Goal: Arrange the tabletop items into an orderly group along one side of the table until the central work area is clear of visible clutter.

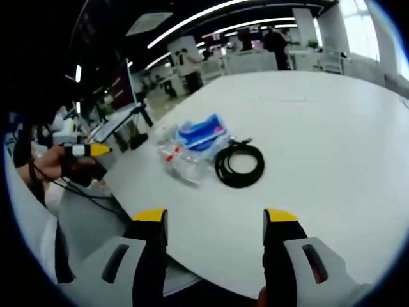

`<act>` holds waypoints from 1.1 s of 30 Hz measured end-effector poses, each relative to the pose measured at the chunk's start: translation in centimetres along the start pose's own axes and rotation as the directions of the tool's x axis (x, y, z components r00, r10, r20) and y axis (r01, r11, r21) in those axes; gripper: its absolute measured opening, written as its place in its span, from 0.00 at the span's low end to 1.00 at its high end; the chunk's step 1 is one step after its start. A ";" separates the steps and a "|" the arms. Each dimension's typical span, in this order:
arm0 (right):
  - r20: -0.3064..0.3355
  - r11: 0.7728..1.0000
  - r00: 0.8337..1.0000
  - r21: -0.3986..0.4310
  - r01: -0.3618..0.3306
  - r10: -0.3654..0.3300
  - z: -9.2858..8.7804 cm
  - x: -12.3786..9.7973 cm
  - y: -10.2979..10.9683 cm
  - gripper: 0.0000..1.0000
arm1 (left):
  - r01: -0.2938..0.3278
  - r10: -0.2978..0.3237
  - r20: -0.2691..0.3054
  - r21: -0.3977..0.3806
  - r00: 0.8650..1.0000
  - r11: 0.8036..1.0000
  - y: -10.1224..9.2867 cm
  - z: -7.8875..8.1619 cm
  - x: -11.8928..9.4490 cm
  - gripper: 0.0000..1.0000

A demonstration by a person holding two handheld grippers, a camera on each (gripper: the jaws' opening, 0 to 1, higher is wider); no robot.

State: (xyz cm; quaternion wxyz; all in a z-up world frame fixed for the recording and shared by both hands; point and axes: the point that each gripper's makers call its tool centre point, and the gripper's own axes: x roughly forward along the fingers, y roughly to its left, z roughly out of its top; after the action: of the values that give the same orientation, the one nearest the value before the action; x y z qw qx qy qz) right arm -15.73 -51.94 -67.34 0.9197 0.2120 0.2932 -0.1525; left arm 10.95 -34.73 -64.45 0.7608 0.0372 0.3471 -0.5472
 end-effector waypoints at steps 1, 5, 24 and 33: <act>-0.001 1.000 1.000 -0.002 0.000 0.000 0.0 0.0 0.0 0.58 | 0.000 0.000 0.001 -0.002 1.000 1.000 0.0 0.0 0.0 0.54; -0.001 1.000 1.000 -0.001 0.002 -0.002 0.0 0.0 -0.1 0.58 | 0.004 -0.004 0.005 -0.017 1.000 1.000 0.0 0.1 0.1 0.54; -0.003 1.000 1.000 0.012 0.017 -0.017 -0.5 -0.4 -0.4 0.58 | 0.030 -0.030 0.003 -0.108 1.000 0.994 -0.5 -0.7 1.1 0.54; -0.004 1.000 1.000 0.003 0.022 -0.022 -0.7 -0.7 -0.5 0.59 | 0.035 -0.036 -0.010 -0.063 0.999 0.997 -0.8 -0.5 1.3 0.55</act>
State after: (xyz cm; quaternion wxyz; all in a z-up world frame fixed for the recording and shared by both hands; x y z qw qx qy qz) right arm -16.80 -51.94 -67.59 0.9171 0.2104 0.2971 -0.1623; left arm 10.21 -35.90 -65.34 0.7497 0.0099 0.3690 -0.5492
